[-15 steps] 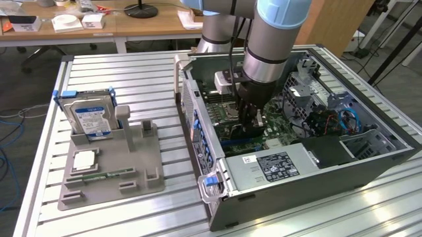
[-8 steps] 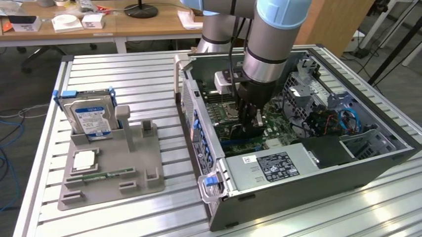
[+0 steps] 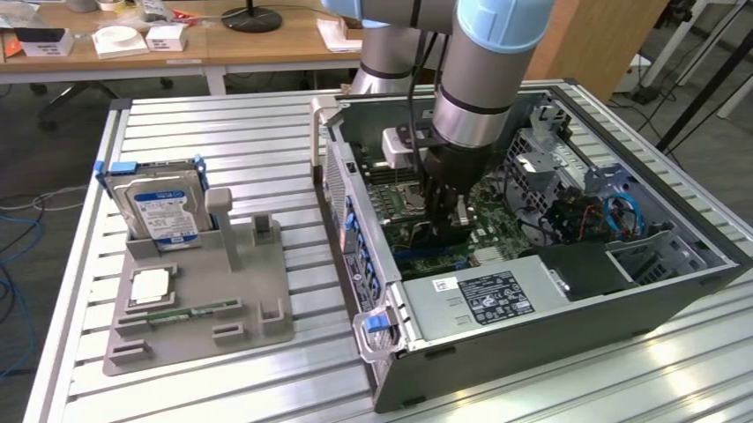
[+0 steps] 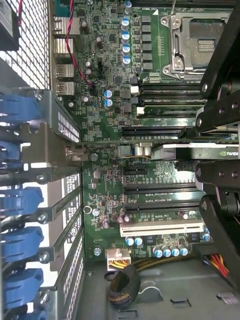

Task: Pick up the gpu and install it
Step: 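Insert the gpu into the slot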

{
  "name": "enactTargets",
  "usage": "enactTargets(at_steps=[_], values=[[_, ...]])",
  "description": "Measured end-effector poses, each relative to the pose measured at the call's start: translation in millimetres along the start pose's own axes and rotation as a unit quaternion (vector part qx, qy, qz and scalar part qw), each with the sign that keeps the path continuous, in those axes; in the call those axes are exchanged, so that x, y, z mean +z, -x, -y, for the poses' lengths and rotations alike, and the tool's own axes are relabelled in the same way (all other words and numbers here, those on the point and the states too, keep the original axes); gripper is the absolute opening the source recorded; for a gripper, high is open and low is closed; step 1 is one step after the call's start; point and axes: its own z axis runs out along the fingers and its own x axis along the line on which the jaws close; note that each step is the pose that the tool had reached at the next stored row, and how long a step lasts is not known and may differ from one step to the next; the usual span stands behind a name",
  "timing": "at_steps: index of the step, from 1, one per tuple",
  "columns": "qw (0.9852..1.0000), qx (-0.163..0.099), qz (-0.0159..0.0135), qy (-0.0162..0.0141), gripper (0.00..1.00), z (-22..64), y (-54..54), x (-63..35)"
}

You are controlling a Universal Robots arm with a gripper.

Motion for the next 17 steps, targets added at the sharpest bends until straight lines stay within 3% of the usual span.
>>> enactTargets(at_steps=[17], values=[[1.0,0.0,-0.0001,-0.0003,0.26,0.0,-0.1,2.6]])
